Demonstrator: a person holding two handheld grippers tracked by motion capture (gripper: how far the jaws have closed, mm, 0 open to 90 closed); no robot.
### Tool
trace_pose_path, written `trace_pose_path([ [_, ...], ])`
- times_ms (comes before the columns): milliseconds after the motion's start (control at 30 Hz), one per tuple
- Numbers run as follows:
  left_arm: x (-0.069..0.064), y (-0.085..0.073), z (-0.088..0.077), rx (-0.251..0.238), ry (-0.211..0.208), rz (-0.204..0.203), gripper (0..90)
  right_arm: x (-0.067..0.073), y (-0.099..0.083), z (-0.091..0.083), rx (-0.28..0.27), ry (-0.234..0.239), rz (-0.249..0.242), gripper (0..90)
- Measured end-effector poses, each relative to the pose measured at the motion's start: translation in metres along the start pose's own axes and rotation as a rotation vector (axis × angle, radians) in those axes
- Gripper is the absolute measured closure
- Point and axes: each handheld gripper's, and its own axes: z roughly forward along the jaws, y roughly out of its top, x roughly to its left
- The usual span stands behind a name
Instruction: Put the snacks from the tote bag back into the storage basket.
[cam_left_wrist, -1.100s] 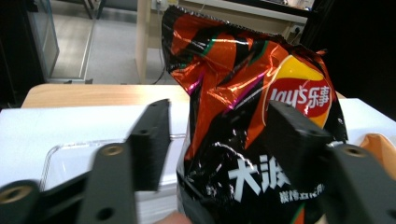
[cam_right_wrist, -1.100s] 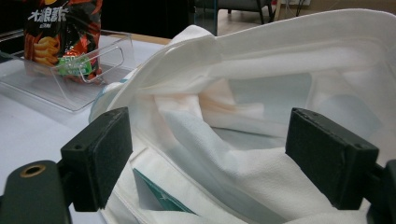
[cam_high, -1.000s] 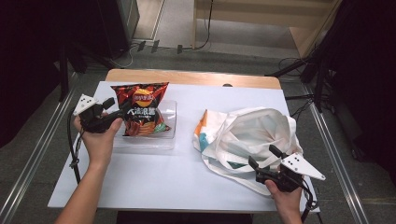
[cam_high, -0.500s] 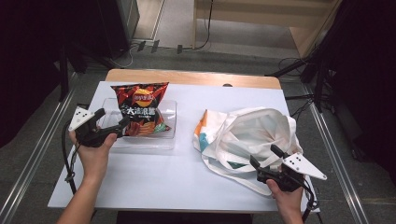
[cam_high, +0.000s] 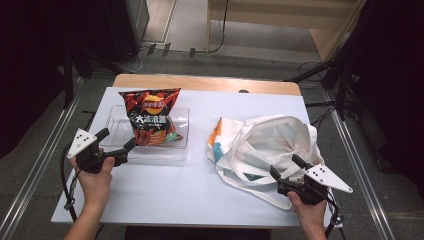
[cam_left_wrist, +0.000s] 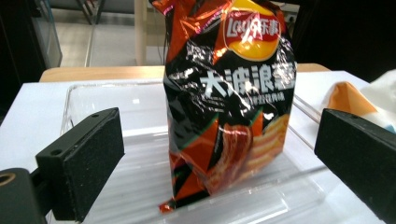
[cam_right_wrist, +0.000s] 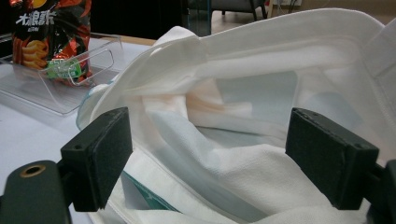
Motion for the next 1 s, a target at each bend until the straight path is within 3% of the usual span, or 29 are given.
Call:
trace_pose_path([
  [267, 0.001, -0.009, -0.015, 0.0, 0.001, 0.0, 1.7, -0.001, -0.001, 0.0, 0.004, -0.004, 0.003, 15.0],
  [533, -0.003, -0.015, -0.032, -0.009, 0.008, 0.025, 1.8, 0.0, -0.001, 0.001, 0.005, -0.009, 0.0, 15.0],
  [1000, 0.014, -0.027, -0.05, 0.009, 0.042, 0.005, 1.8, 0.0, -0.002, 0.001, 0.009, -0.009, 0.004, 15.0],
])
